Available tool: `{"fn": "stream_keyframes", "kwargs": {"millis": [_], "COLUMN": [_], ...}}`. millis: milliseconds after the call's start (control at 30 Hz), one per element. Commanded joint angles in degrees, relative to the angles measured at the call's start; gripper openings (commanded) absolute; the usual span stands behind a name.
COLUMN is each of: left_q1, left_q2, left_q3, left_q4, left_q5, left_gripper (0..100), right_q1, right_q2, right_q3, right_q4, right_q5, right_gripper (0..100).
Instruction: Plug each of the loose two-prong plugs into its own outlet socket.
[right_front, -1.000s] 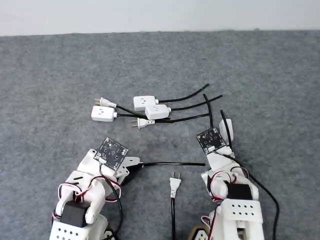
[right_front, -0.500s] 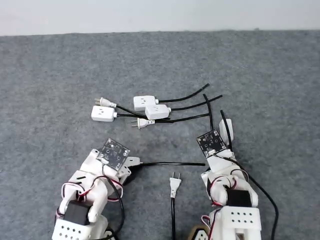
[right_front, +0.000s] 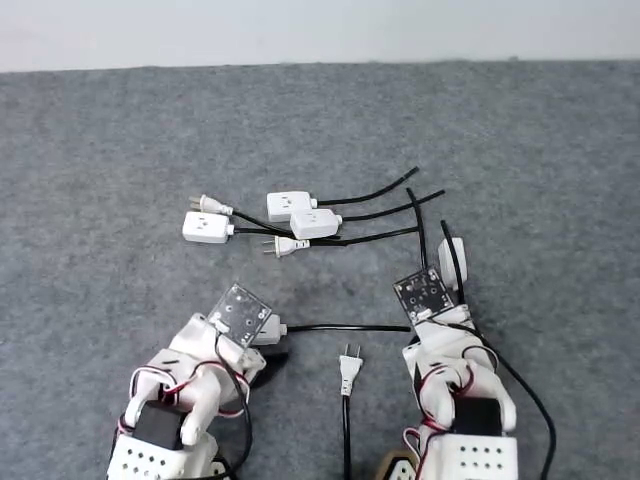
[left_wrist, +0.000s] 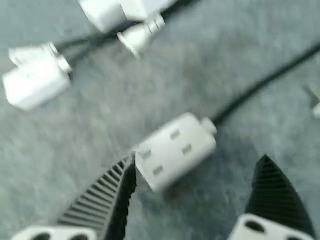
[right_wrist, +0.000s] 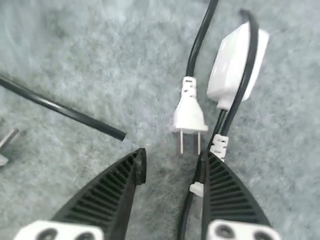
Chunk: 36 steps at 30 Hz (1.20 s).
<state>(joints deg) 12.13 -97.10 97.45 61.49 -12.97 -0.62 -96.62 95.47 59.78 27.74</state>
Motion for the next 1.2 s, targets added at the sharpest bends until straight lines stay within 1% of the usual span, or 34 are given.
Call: {"fn": "stream_keyframes", "kwargs": {"millis": [0,100,1167], "left_q1": [0.4,0.4,0.4], "left_q2": [-0.6,-0.6,-0.6], "left_q3": [-0.7,-0.7,-0.7], "left_q4": [3.5,3.5,3.5], "left_q5": [0.3,0.3,0.3], "left_gripper": [35,35,35], "right_q1": [-0.6,-0.6,-0.7], "right_q2": [-5.4,-7.7,-7.3], "right_q3": [1.1,1.1,1.1], "right_q4": [2.8,5.0,5.3], "right_q5": [-0.5,-0.5,-0.5], "right_gripper": [17.3,17.4,17.5]}}
